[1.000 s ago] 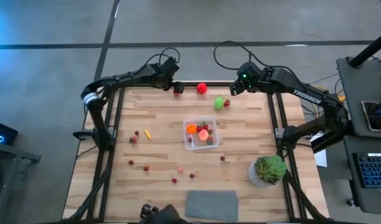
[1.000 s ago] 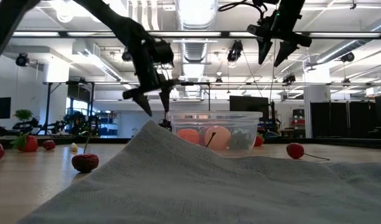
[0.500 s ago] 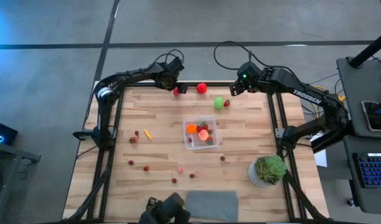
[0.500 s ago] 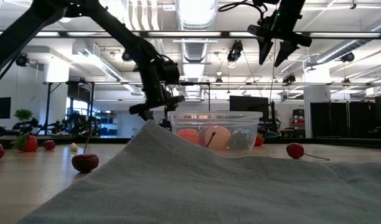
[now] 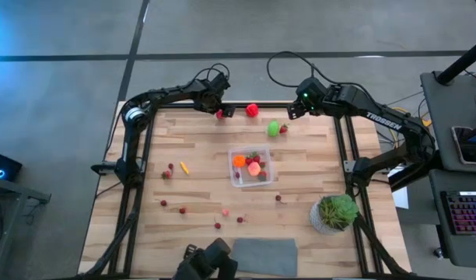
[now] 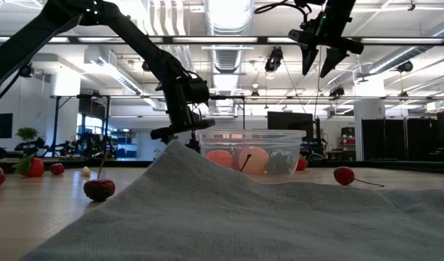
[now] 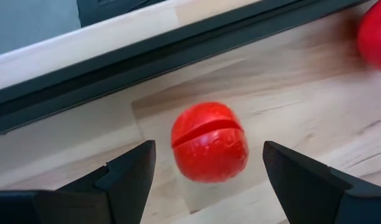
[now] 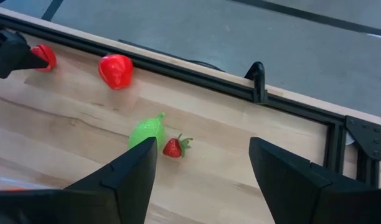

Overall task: Pick and placing Produce into tupperware
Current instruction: Put the red strawberry into the transparent container

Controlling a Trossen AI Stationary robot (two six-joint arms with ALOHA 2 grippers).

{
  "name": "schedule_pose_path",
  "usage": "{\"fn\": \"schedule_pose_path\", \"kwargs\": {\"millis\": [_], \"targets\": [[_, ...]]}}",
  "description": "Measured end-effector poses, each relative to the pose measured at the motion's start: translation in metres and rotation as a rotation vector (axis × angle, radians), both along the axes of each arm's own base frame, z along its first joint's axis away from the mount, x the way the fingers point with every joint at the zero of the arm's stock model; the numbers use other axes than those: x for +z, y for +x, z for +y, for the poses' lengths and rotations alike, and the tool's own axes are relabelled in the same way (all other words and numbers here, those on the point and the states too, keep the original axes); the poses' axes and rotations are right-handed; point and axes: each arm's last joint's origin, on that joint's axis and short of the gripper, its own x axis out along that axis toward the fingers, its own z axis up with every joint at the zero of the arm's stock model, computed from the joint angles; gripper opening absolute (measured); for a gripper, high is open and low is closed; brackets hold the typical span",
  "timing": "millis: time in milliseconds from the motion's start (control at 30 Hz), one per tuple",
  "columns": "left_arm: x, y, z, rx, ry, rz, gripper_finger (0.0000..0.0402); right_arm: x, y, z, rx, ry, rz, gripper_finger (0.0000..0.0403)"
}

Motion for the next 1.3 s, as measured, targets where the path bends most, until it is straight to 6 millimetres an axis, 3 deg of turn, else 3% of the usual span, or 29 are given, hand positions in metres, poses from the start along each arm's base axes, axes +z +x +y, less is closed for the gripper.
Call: {"fn": "schedule_pose_path", "kwargs": {"millis": [200, 667, 933, 1133, 1300], "targets": [[-0.003, 0.0, 0.0, 0.0, -0.001, 0.002, 0.0273, 0.0, 0.0, 0.0, -0.003, -0.005, 0.002, 0.0248], [-0.015, 0.002, 0.002, -0.009, -0.019, 0.025, 0.0189, 0.0, 0.0, 0.0, 0.018, -0.01, 0.018, 0.0248], [-0.011, 0.005, -0.002, -0.093, 0.01, 0.037, 0.0184, 0.0, 0.0, 0.0, 0.031, -0.014, 0.028, 0.0245], [0.013, 0.015, -0.025, -0.276, 0.053, 0.006, 0.0185, 0.0, 0.0, 0.0, 0.038, -0.015, 0.034, 0.0246], [0.054, 0.031, -0.076, -0.679, 0.106, -0.138, 0.0185, 0.0, -0.001, -0.002, 0.036, -0.011, 0.033, 0.0246]]}}
